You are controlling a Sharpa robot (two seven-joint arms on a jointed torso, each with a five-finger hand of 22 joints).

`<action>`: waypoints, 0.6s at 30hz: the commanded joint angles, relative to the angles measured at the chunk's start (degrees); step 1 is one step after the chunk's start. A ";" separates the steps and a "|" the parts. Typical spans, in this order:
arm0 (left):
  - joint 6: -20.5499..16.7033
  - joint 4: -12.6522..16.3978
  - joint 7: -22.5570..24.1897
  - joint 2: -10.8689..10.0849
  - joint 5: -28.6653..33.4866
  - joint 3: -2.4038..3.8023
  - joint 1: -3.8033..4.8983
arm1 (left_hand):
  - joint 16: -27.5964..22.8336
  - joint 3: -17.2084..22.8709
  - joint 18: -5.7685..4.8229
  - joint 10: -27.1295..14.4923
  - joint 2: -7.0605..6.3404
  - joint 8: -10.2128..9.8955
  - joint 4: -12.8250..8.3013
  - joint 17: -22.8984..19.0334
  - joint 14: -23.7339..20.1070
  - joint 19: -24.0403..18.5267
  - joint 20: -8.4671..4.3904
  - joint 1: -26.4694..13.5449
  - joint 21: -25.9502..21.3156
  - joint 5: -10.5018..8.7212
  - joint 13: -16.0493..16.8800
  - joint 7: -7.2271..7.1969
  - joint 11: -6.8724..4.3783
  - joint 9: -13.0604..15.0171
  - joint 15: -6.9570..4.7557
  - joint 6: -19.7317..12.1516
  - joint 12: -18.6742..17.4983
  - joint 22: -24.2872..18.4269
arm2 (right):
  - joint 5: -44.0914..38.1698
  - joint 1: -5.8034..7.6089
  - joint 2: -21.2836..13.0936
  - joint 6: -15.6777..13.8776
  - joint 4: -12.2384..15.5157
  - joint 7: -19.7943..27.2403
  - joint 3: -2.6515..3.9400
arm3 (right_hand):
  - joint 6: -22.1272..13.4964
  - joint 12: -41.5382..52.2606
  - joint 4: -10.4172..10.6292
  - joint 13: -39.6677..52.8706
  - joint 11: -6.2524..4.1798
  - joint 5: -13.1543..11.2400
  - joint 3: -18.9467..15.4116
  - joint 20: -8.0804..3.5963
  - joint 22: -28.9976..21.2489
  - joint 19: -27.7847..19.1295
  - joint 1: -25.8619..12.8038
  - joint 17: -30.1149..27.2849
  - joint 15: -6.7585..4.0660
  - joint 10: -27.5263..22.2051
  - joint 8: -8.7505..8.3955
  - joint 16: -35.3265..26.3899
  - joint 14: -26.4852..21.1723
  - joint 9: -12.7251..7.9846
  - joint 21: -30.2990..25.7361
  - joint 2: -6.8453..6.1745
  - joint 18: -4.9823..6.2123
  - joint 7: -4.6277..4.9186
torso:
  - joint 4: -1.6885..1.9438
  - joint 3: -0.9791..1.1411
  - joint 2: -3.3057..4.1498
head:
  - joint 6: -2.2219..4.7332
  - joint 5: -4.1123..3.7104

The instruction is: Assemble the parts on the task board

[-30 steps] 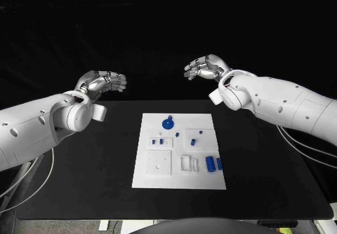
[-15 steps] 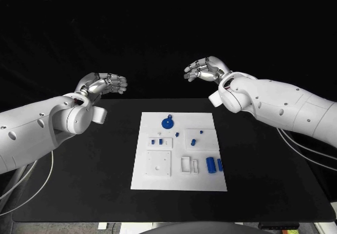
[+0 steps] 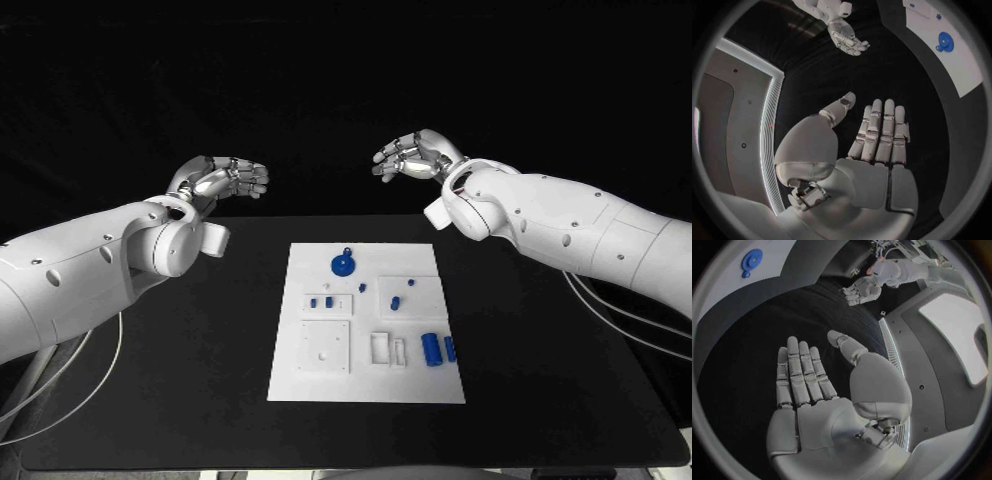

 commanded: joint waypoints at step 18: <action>1.11 -0.69 0.03 0.77 -0.21 -0.01 -0.61 | -0.46 -0.02 0.59 0.74 -0.07 0.43 -0.58 0.39 0.79 0.61 -0.12 0.82 -0.37 0.28 -0.09 0.10 -0.15 0.01 -0.22 0.18 0.43 0.12 | -46.96 -0.26 2.96 4.73 1.31 -9.90 -0.55 | 5.40 6.35 -0.14 11.98 -7.28 -5.20 2.24 -8.09 2.77 27.88 5.59 24.08 -10.93 16.48 2.54 16.94 19.13 3.52 10.29 -2.95 3.16 -3.69 | -0.11 0.41 -2.24 | -0.46 0.59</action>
